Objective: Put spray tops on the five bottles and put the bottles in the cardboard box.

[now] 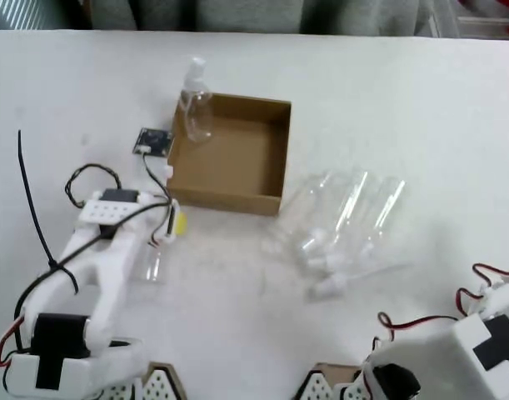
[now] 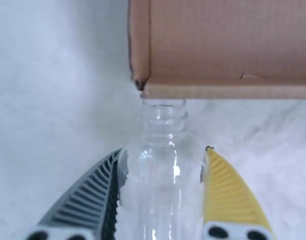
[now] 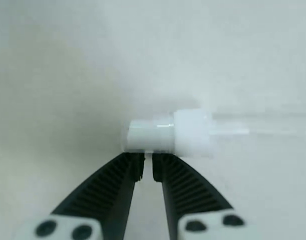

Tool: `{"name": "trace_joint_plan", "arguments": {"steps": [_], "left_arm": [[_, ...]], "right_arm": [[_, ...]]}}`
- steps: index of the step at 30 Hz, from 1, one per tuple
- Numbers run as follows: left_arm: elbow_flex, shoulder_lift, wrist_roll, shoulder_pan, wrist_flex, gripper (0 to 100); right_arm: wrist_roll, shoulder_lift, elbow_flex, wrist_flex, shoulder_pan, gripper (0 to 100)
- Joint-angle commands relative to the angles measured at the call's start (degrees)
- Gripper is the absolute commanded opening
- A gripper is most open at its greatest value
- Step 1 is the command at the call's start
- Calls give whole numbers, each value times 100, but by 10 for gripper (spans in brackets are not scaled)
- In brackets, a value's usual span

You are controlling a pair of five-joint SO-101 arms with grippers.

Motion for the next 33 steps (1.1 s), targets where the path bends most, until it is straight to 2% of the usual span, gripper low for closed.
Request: {"name": "trace_joint_plan", "arguments": {"steps": [1,6,11,19,23,27,33], "left_arm": [[9,-251,-62,-66,-97,23],[9,-251,-62,-66,-97,23],[9,-251,-62,-66,-97,23],[9,-251,-62,-66,-97,23],[9,-251,-62,-66,-97,23],[9,-251,-70,-66,-97,23],[9,-251,-70,-66,-97,23]], "right_arm": [[-413,-101,-316,-242,-418,17],[-976,-101,-316,-1042,-760,17],[-1187,-101,-316,-1851,-963,17],[-1073,-549,-782,-1525,-1130,21],[193,-1086,-1011,-901,-1121,22],[2163,-1446,-1029,-321,-1130,24],[4352,-1464,-1002,-40,-919,190]]}}
